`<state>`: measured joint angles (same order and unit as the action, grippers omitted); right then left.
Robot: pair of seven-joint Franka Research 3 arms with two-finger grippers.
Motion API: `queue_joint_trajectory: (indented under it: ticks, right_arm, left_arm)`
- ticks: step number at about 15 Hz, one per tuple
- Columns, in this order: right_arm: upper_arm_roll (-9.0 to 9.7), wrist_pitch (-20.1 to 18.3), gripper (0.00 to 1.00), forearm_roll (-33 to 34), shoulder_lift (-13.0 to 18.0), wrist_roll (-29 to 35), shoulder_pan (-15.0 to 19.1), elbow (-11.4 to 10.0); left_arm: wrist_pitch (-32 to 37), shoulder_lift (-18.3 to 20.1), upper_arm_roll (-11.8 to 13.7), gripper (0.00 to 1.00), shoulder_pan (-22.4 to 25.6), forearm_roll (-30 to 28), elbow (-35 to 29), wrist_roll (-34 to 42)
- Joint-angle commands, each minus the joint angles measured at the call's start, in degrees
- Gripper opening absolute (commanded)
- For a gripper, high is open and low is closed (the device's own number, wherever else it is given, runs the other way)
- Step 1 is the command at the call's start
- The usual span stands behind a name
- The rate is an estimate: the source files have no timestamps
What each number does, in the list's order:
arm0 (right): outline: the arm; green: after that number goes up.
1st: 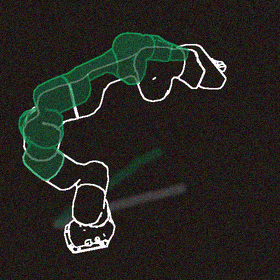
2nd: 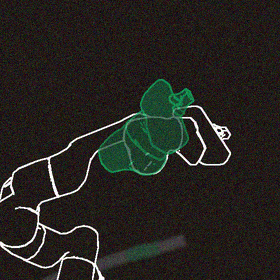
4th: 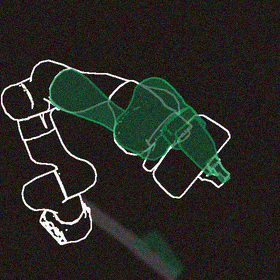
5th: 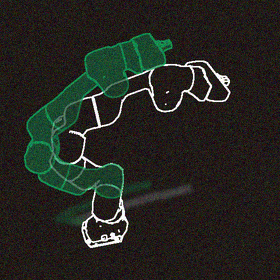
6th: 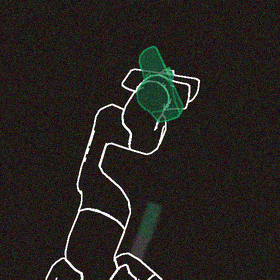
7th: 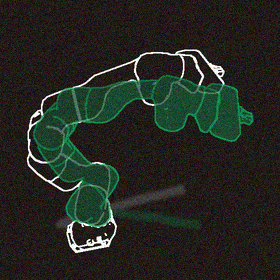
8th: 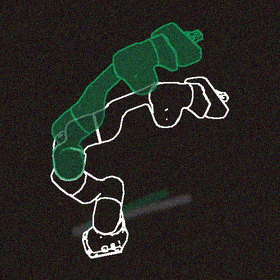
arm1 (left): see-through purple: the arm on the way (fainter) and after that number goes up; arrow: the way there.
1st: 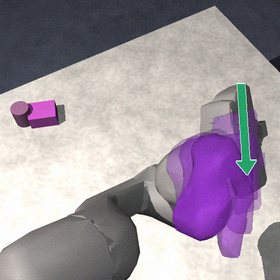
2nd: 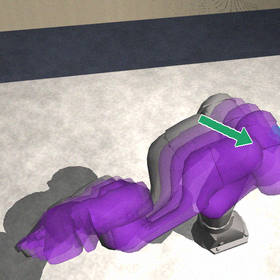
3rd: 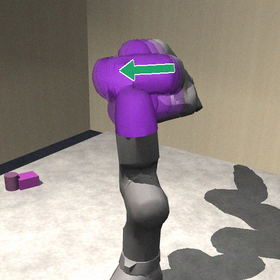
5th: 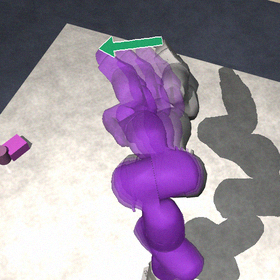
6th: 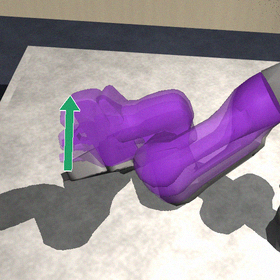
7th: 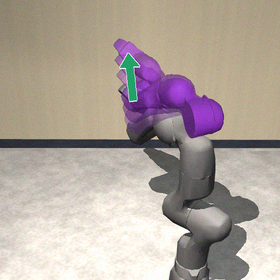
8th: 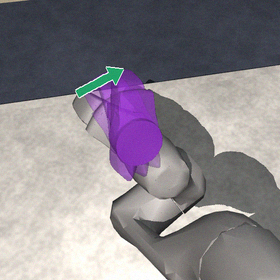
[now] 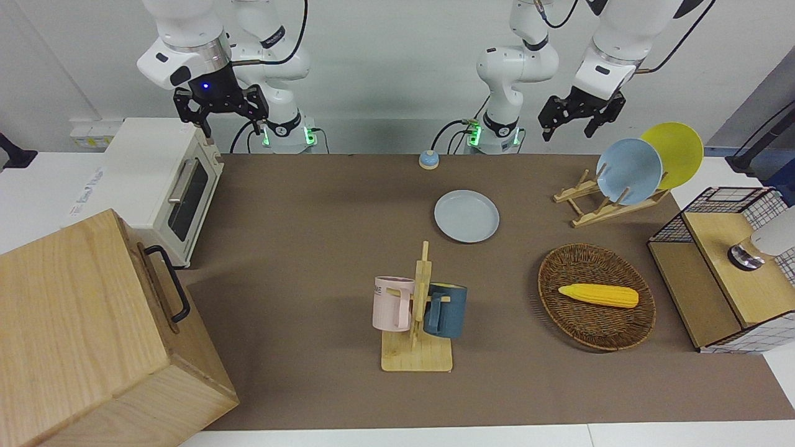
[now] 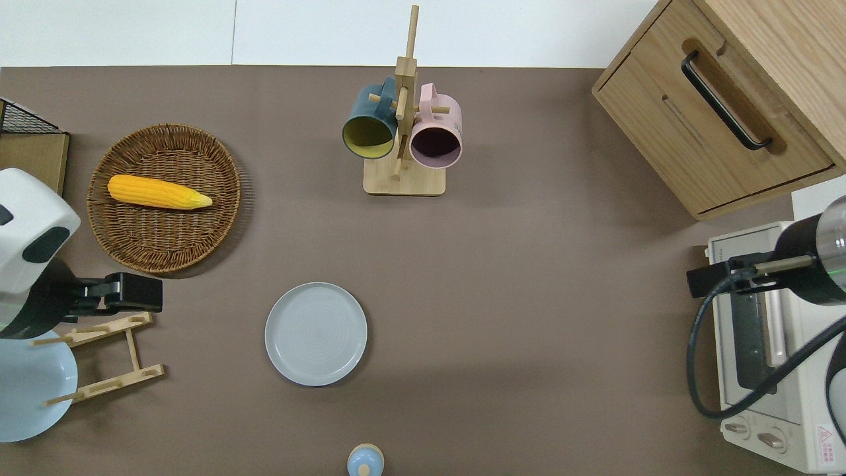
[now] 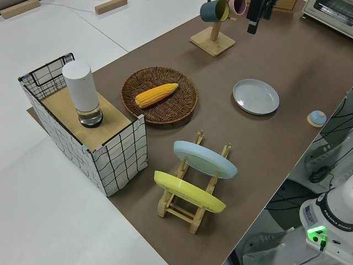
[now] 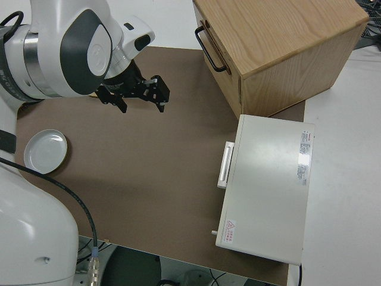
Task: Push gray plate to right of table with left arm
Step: 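Move the left gripper down beside the gray plate's near edge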
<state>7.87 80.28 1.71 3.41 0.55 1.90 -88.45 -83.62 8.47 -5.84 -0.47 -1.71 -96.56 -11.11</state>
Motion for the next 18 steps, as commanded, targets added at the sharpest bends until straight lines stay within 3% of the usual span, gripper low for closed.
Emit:
queue_joint_trajectory:
  ticks: [1,3,5,10,12,13,15,18]
  right_arm:
    - [1.09,-0.83,0.996,0.48,0.55,-0.46,1.35,0.03]
    - [1.09,-0.83,0.996,0.48,0.55,-0.46,1.35,0.03]
    - [1.09,-0.83,0.996,0.48,0.55,-0.46,1.35,0.03]
    - [1.09,-0.83,0.996,0.48,0.55,-0.46,1.35,0.03]
    - [1.09,-0.83,0.996,0.48,0.55,-0.46,1.35,0.03]
    - [1.09,-0.83,0.996,0.48,0.55,-0.46,1.35,0.03]
    - [1.09,-0.83,0.996,0.48,0.55,-0.46,1.35,0.03]
    - [1.09,-0.83,0.996,0.48,0.55,-0.46,1.35,0.03]
  left_arm:
    - [-4.62,5.67,1.01,0.99,0.03,-1.63,-8.81,0.3]
    - [-5.41,5.16,0.66,0.98,-0.75,-2.07,-12.05,-0.84]
    - [-13.81,5.59,-0.48,0.98,-0.76,-2.07,-21.7,-1.2]
    - [-30.25,4.1,-1.36,0.98,-1.98,-6.28,-36.74,-3.22]
    - [-38.07,1.48,-1.36,0.98,-3.48,-7.78,-41.16,-4.88]
    - [-40.72,-1.67,-1.36,0.97,-4.7,-7.87,-41.43,-5.85]
    - [-47.22,-6.17,-1.36,0.91,-6.73,-7.87,-42.57,-9.09]
    - [-51.02,-9.34,-1.36,0.7,-6.74,-7.96,-43.45,-9.11]
